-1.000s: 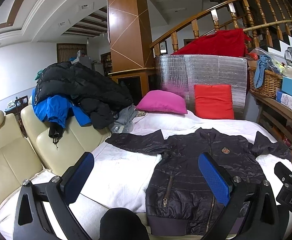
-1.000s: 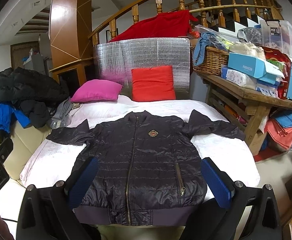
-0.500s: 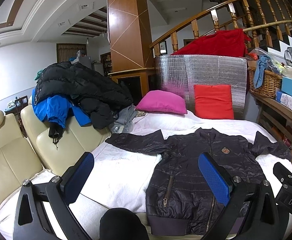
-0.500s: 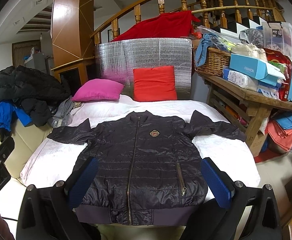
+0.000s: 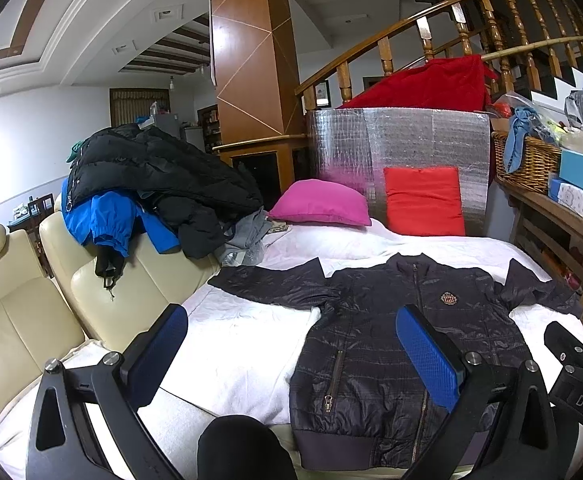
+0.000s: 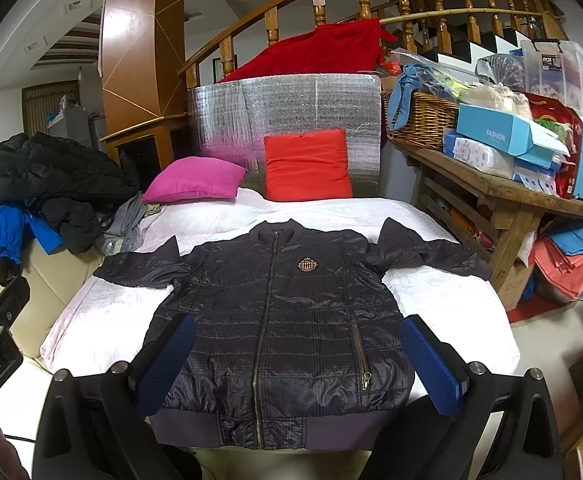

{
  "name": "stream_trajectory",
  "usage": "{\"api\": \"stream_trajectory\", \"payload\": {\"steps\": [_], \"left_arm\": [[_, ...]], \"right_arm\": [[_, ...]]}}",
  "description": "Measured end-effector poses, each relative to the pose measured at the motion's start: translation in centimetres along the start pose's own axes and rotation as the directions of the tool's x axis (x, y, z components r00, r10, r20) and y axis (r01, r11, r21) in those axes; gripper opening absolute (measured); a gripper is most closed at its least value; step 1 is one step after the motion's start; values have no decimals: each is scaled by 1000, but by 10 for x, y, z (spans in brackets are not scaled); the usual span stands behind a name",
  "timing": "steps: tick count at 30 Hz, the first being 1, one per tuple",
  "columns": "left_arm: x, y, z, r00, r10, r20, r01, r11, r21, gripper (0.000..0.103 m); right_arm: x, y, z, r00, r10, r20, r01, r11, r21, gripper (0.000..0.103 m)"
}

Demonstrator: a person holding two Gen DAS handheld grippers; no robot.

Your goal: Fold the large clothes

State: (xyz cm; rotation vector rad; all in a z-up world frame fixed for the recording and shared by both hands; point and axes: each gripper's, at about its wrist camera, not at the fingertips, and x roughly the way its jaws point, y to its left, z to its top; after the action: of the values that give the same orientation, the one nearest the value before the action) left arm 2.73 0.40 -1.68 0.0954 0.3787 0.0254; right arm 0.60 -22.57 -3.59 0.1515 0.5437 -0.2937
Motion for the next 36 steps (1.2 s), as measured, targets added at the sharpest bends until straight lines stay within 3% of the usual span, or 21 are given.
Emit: {"api": "stream_trajectory", "payload": {"steps": [36], "left_arm": [[3, -3, -4, 1000, -1, -16, 1, 1000, 1, 103]], "right_arm": [[1, -1, -4, 1000, 1, -6, -1, 1000, 2, 103]]}}
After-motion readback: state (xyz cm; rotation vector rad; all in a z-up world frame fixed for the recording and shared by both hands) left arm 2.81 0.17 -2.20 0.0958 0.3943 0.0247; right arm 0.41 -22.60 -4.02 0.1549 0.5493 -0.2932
